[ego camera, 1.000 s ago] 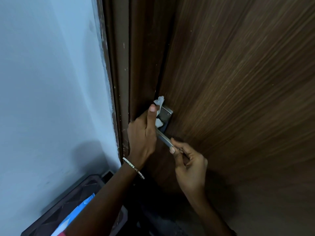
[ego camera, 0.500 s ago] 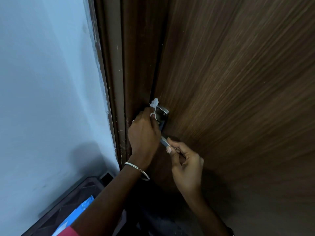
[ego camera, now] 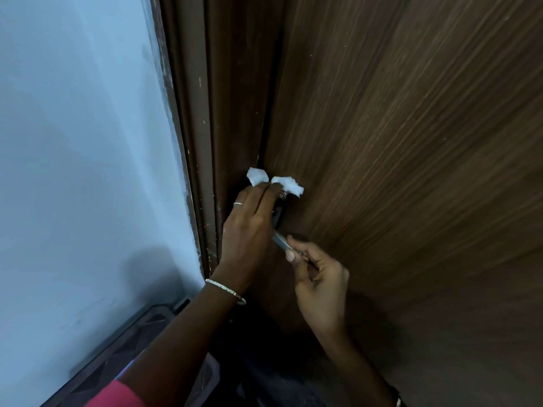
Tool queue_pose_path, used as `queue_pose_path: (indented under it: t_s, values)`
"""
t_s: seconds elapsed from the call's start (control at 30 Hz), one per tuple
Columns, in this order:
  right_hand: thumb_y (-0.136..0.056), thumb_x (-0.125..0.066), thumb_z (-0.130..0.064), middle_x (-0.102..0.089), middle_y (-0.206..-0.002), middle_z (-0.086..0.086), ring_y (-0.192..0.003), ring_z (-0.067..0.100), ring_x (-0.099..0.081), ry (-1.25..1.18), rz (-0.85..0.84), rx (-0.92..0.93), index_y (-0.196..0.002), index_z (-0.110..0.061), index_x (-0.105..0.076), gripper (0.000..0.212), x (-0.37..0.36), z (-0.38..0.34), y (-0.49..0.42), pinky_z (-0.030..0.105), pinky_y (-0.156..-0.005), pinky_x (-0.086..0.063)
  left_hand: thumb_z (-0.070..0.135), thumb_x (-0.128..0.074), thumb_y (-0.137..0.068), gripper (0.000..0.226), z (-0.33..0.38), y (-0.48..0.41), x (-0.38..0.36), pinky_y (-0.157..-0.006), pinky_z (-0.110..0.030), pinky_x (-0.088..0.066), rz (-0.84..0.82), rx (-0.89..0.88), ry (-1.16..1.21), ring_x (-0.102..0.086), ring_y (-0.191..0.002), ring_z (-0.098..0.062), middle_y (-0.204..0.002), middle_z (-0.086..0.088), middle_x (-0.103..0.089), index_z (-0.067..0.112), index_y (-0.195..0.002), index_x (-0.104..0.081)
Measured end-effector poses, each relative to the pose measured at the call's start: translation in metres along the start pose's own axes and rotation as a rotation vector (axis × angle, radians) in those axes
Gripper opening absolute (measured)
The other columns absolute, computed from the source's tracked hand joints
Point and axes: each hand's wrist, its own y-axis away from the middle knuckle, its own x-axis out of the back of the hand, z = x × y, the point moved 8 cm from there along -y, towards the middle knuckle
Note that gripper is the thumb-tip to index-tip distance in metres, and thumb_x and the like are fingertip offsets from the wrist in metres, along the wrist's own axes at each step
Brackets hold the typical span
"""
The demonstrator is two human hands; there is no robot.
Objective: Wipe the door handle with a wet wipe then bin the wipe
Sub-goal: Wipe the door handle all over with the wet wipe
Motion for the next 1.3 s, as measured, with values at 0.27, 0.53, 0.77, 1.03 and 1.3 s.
queue_pose_path:
  t_s: [0.27,0.53,0.77,1.03,1.3]
  values:
    - [-0.093,-0.068,-0.005,-0.075,-0.111,-0.015,-0.103,-0.008,-0.068,0.005,0.01,0.002,-0.113,-0.016,-0.075,0.024,-0.001,0.001,-0.001,0.01,-0.085,-0.054,-0.012,-0.049,-0.084,0.049,-0.041,0.017,-0.017,-0.096,-0.028,-0.047,-0.036,0.448,0.277,-0.068,-0.106,-0.03,-0.12,-0.014,-0.071,0.008,-0.125,-0.067]
    - [-0.093,-0.068,-0.005,-0.075,-0.111,-0.012,-0.104,-0.007,-0.068,0.011,0.026,0.011,-0.115,-0.015,-0.075,0.025,0.0,0.001,-0.001,0.011,-0.085,-0.054,0.008,-0.041,-0.1,0.038,-0.064,0.044,-0.04,-0.098,-0.034,-0.052,-0.075,0.801,0.738,-0.065,-0.11,-0.018,-0.121,0.002,-0.067,0.014,-0.124,-0.069]
    - [-0.093,-0.068,-0.002,-0.075,-0.112,-0.009,-0.106,-0.008,-0.067,0.02,0.037,0.03,-0.116,-0.01,-0.074,0.025,0.001,-0.002,-0.001,0.009,-0.087,-0.052,0.006,-0.039,-0.089,0.052,-0.048,0.09,-0.072,-0.097,-0.036,-0.051,-0.091,0.881,1.096,-0.066,-0.113,-0.024,-0.12,-0.009,-0.071,0.015,-0.138,-0.056]
    - [-0.094,-0.066,-0.003,-0.075,-0.114,-0.009,-0.109,-0.009,-0.066,0.028,0.034,0.021,-0.118,-0.01,-0.073,0.026,0.0,-0.004,0.002,0.009,-0.089,-0.051,0.007,-0.047,-0.094,0.035,-0.049,0.092,-0.079,-0.076,-0.03,-0.056,-0.124,0.77,0.757,-0.068,-0.08,-0.003,-0.087,0.005,-0.073,0.019,-0.122,-0.064]
    - [-0.094,-0.066,-0.005,-0.074,-0.114,-0.011,-0.11,-0.009,-0.065,0.021,0.04,0.024,-0.119,-0.014,-0.073,0.027,0.0,-0.004,0.006,0.008,-0.089,-0.051,0.015,-0.048,-0.098,0.048,-0.019,0.101,-0.076,-0.083,-0.025,-0.055,-0.187,0.581,0.931,-0.07,-0.097,-0.011,-0.101,0.004,-0.073,0.038,-0.141,-0.046]
